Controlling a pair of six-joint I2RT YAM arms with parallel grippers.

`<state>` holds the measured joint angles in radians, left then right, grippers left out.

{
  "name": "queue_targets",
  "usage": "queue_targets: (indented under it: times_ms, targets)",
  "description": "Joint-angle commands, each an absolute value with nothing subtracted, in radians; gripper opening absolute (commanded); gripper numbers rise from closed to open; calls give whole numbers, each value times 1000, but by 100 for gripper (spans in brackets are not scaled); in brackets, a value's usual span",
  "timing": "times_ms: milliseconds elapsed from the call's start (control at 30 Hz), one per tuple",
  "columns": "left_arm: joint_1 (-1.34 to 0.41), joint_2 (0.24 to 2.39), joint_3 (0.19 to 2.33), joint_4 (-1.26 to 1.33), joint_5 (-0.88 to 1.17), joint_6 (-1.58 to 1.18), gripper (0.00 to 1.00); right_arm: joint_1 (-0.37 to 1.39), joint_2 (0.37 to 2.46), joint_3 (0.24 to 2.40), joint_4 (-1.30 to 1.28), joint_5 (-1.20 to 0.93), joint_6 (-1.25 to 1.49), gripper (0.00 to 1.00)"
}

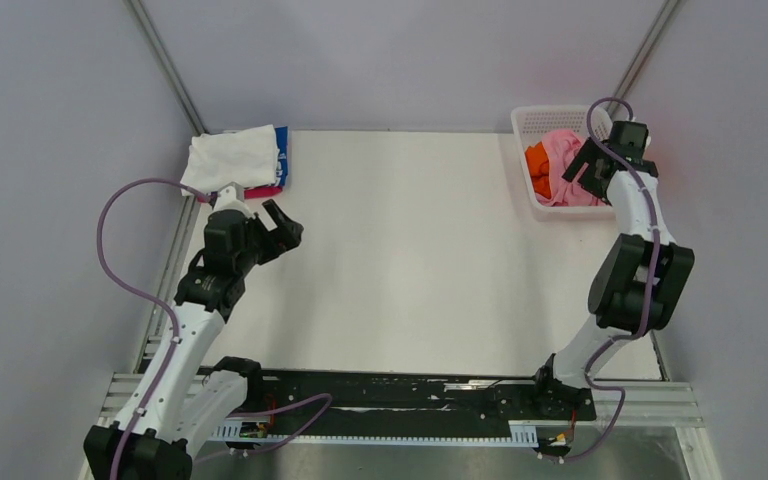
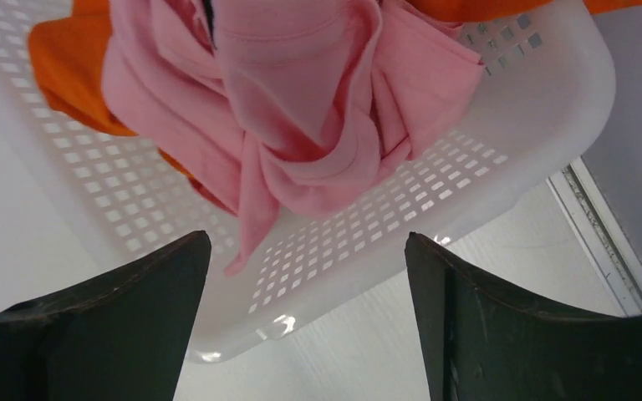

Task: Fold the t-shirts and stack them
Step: Grab crumpled tshirt from bin with the right arm

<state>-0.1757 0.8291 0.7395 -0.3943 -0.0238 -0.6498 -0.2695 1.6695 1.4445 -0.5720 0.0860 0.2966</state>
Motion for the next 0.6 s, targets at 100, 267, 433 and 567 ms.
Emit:
queue_targets:
  times_ms: [100,267,433,567]
  targets:
    - [-178,838,714,-338,-34,-673,100,-290,1911,1665,-652,77,142,76]
    - [-178,867,724,-336,-51,-665,100,-289,1997,1702,-649,88,120,61]
    - [-178,898,726,-324,-58,-658,100,-289,2046,1723,-609,114,133,46]
    - [-178,908,728,-328,-56,-658,100,-290,2024,1711,-589,122,163,11]
